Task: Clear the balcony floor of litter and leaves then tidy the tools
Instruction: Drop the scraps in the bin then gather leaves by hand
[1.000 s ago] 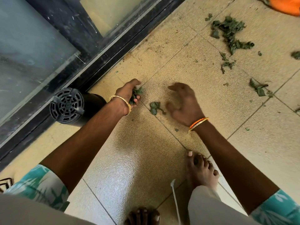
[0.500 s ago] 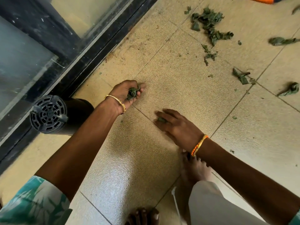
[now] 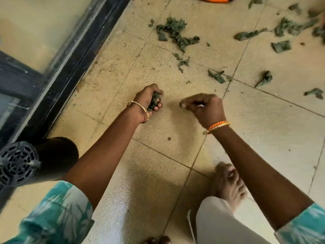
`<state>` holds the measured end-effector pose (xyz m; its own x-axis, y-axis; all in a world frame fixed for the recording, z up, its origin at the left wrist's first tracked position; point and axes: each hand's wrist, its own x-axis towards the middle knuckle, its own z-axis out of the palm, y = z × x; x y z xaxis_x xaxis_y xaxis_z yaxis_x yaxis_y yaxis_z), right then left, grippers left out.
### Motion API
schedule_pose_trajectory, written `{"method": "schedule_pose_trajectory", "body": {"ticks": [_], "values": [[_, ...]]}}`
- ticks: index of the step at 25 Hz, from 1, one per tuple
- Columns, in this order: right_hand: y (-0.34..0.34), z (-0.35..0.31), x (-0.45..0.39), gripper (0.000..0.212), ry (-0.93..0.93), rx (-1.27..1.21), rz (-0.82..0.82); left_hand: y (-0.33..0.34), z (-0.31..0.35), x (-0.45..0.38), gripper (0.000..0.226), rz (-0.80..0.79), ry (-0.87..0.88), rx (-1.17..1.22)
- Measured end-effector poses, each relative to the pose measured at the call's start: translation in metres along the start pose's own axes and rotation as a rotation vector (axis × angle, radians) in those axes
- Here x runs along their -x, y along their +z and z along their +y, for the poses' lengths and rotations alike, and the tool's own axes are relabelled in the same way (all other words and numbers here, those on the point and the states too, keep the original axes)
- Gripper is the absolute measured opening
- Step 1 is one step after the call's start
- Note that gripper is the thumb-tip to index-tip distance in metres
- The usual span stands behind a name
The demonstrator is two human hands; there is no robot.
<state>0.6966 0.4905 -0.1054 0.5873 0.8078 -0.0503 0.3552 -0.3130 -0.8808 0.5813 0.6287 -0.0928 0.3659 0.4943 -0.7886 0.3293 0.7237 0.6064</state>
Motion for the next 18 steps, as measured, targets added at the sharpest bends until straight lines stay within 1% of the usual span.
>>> {"method": "schedule_pose_trajectory", "body": {"ticks": [1,2,5,7,8,9,11,12,13,14,16,17,18], "values": [[-0.008,-0.005,-0.013,0.015,0.034,-0.057,0.022,0.01,0.001,0.0,0.023,-0.025,-0.016,-0.063],[-0.01,-0.01,-0.023,0.013,0.027,-0.071,0.021,0.018,0.003,0.0,0.027,-0.053,-0.04,-0.094],[0.002,-0.026,-0.034,0.014,-0.056,0.014,0.024,0.042,0.01,0.0,0.045,-0.133,-0.086,-0.068],[0.013,-0.026,-0.03,0.019,-0.169,0.146,0.061,0.053,0.014,-0.005,0.048,-0.11,-0.098,-0.051],[0.017,-0.022,-0.028,0.022,-0.215,0.204,0.057,0.057,0.015,-0.009,0.047,-0.083,-0.111,-0.032],[0.018,-0.018,-0.027,0.029,-0.223,0.253,0.017,0.059,0.016,-0.013,0.044,-0.056,-0.121,0.0],[0.018,-0.012,-0.025,0.05,-0.198,0.332,-0.104,0.061,0.016,-0.021,0.038,-0.027,-0.101,-0.002],[0.017,-0.011,-0.023,0.056,-0.198,0.343,-0.154,0.062,0.015,-0.024,0.037,-0.017,-0.085,-0.054],[0.014,-0.01,-0.023,0.058,-0.195,0.334,-0.178,0.066,0.014,-0.026,0.037,-0.001,-0.063,-0.126],[0.01,-0.007,-0.026,0.058,-0.183,0.323,-0.163,0.07,0.013,-0.026,0.038,0.02,-0.032,-0.186],[-0.006,0.002,-0.036,0.054,-0.117,0.379,-0.043,0.078,0.014,-0.026,0.041,0.044,0.033,-0.235],[-0.016,0.012,-0.043,0.053,-0.074,0.475,0.001,0.08,0.016,-0.028,0.04,0.044,0.04,-0.226],[-0.028,0.024,-0.048,0.054,-0.031,0.588,0.003,0.082,0.017,-0.029,0.039,0.037,0.023,-0.2]]}}
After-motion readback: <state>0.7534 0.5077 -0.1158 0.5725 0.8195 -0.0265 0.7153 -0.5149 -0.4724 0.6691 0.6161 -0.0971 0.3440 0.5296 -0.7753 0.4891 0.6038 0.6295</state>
